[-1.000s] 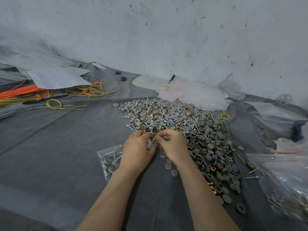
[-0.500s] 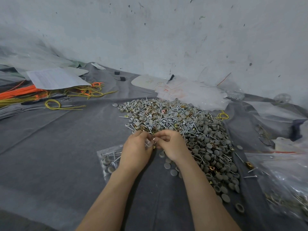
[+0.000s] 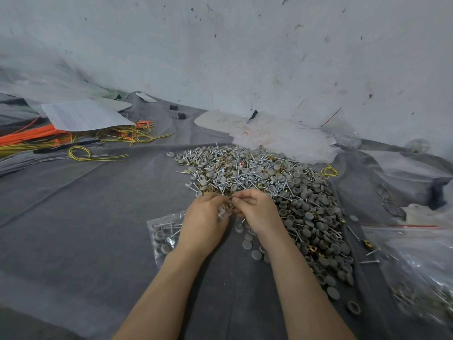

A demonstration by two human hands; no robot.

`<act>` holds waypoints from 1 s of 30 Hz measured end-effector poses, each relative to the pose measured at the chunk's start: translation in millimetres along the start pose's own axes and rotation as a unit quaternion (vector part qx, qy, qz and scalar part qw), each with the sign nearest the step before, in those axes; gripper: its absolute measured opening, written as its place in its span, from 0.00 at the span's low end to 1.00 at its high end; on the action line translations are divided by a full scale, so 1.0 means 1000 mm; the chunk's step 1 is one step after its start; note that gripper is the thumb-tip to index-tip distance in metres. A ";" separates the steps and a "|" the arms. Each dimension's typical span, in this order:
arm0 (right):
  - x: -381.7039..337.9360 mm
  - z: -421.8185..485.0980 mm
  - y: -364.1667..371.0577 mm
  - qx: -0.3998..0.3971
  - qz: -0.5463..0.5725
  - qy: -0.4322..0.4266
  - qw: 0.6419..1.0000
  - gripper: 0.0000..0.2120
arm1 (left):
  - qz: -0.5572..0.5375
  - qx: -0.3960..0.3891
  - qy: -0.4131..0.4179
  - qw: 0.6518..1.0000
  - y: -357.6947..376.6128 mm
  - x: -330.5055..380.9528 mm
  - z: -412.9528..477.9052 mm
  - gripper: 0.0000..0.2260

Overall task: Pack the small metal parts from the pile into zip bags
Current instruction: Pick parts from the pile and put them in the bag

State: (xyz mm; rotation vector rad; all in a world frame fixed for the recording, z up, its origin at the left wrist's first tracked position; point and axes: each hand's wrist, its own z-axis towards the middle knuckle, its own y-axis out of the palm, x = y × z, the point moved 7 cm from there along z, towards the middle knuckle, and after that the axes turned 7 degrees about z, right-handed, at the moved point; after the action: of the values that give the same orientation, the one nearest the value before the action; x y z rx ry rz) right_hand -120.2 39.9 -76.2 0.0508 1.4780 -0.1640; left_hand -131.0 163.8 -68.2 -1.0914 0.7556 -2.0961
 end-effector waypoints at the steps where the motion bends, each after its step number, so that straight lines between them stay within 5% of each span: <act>1: -0.001 0.000 0.000 0.003 -0.011 -0.004 1.000 0.08 | -0.001 0.001 0.003 1.000 0.000 0.000 0.000 0.12; 6: 0.001 0.000 -0.003 0.027 -0.053 -0.012 0.998 0.05 | 0.001 0.008 0.018 1.000 0.001 0.002 0.000 0.11; 16: 0.006 -0.007 0.006 -0.064 0.109 0.120 0.985 0.03 | -0.022 0.024 0.013 0.999 -0.001 0.000 0.001 0.11; 30: 0.004 -0.006 0.001 -0.020 0.094 0.093 0.991 0.03 | 0.003 0.011 0.011 1.000 -0.001 0.005 0.000 0.12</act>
State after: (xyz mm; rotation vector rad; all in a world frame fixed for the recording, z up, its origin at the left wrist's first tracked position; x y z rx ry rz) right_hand -125.2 41.5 -80.6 0.1770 1.6535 0.0234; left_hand -134.0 160.7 -64.8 -1.0551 0.7423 -2.1096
